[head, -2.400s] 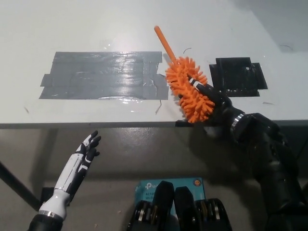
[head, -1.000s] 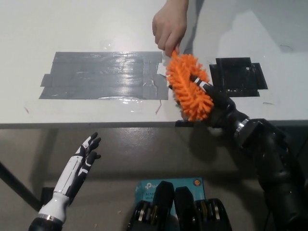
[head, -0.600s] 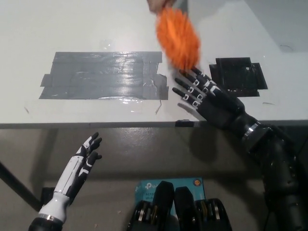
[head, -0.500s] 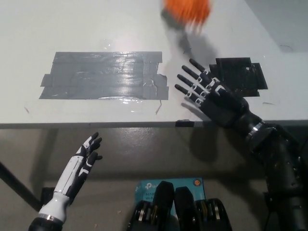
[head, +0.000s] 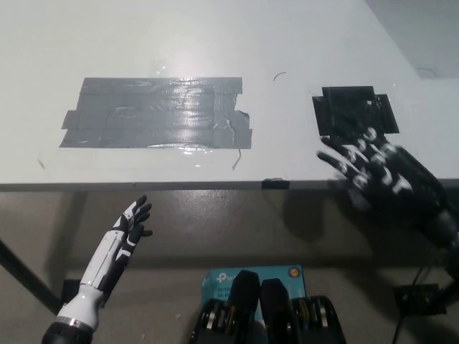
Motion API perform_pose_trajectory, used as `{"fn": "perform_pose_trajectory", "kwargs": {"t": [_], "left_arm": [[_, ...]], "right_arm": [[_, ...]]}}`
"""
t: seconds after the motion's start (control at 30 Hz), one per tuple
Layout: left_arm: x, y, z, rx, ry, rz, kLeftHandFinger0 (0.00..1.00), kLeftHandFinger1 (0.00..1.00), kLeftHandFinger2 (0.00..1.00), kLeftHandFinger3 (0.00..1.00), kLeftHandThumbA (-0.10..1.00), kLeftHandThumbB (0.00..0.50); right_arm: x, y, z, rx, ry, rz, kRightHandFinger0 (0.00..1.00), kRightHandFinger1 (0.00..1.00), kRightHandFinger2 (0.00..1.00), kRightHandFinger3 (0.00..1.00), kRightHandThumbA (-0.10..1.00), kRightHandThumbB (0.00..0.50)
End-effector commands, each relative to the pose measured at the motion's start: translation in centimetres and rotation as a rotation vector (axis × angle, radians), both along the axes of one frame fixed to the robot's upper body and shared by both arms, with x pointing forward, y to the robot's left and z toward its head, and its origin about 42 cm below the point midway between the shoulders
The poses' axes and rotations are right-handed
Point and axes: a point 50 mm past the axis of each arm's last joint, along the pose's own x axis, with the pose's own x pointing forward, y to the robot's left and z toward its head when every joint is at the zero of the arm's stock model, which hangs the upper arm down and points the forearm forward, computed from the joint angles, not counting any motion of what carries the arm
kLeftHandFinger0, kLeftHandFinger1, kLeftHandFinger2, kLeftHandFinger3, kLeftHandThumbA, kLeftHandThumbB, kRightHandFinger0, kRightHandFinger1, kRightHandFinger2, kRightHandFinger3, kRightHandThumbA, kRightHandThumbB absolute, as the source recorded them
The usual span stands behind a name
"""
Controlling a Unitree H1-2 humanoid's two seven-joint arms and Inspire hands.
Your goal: An orange duster is kept infront of the robot in the middle of the table and the robot extends its right arm to grab the duster, picks it up and hands it to a person
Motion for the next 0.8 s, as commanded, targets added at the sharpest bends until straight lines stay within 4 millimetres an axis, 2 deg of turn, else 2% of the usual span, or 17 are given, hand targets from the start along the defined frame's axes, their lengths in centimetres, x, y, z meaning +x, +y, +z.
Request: {"fn": "perform_pose_trajectory", "kwargs": {"t": [0.0,0.1,0.2,0.23,0.27,0.33,0.4,0.47,0.53,0.57,0.63,0.67,0.77], "left_arm": [[0.8,0.2,1.4,0.013,-0.055,-0.027,0.83,0.94,1.00,1.00,0.96,0.128],[0.8,0.3,1.4,0.023,-0.055,-0.026,0.82,0.93,1.00,1.00,0.97,0.128],[0.7,0.4,1.2,0.015,-0.052,-0.024,0.81,0.92,1.00,1.00,0.96,0.121],[0.7,0.4,1.1,0.013,-0.051,-0.024,0.81,0.92,1.00,1.00,0.95,0.121],[0.7,0.4,1.1,0.012,-0.053,-0.024,0.80,0.92,1.00,1.00,0.95,0.117],[0.6,0.4,1.0,0.009,-0.054,-0.025,0.80,0.91,1.00,1.00,0.94,0.123],[0.5,0.3,1.0,0.011,-0.052,-0.027,0.80,0.91,1.00,1.00,0.94,0.115],[0.6,0.3,1.0,0.015,-0.049,-0.026,0.79,0.91,1.00,1.00,0.94,0.124],[0.6,0.4,1.1,0.018,-0.048,-0.026,0.79,0.91,1.00,1.00,0.94,0.126],[0.6,0.3,1.1,0.022,-0.049,-0.028,0.79,0.91,1.00,1.00,0.94,0.124],[0.6,0.3,1.1,0.022,-0.047,-0.030,0.79,0.90,0.99,1.00,0.93,0.117],[0.6,0.3,1.1,0.023,-0.045,-0.031,0.79,0.90,0.99,1.00,0.93,0.118],[0.8,0.3,1.3,0.025,-0.046,-0.034,0.79,0.90,0.99,1.00,0.93,0.117]], "right_arm": [[-1.8,-1.5,0.5,0.026,-0.095,0.102,1.00,1.00,1.00,1.00,0.72,0.500],[-2.8,-2.5,-1.0,0.024,-0.061,0.107,1.00,1.00,1.00,1.00,0.67,0.499],[-3.2,-3.3,-2.4,-0.042,-0.041,0.145,1.00,1.00,1.00,1.00,0.63,0.423],[-3.3,-3.4,-2.7,-0.061,-0.042,0.155,1.00,1.00,1.00,1.00,0.63,0.418],[-3.3,-3.5,-3.0,-0.098,-0.040,0.164,1.00,1.00,1.00,1.00,0.57,0.414],[-3.3,-3.5,-3.4,-0.151,-0.030,0.172,1.00,1.00,1.00,1.00,0.53,0.432],[-3.0,-3.2,-3.4,-0.249,-0.063,0.176,1.00,1.00,1.00,1.00,0.52,0.429],[-2.8,-3.1,-3.4,-0.310,-0.088,0.178,1.00,1.00,1.00,1.00,0.47,0.370],[-2.7,-3.0,-3.4,-0.334,-0.093,0.183,1.00,1.00,1.00,1.00,0.44,0.355],[-2.6,-3.1,-3.4,-0.362,-0.092,0.178,1.00,1.00,1.00,1.00,0.41,0.387],[-2.5,-3.3,-3.4,-0.384,-0.090,0.165,1.00,1.00,1.00,1.00,0.42,0.401],[-2.4,-3.3,-3.4,-0.397,-0.095,0.164,1.00,1.00,1.00,1.00,0.41,0.369],[-2.2,-3.3,-3.2,-0.428,-0.113,0.163,1.00,1.00,1.00,1.00,0.41,0.339]]}}
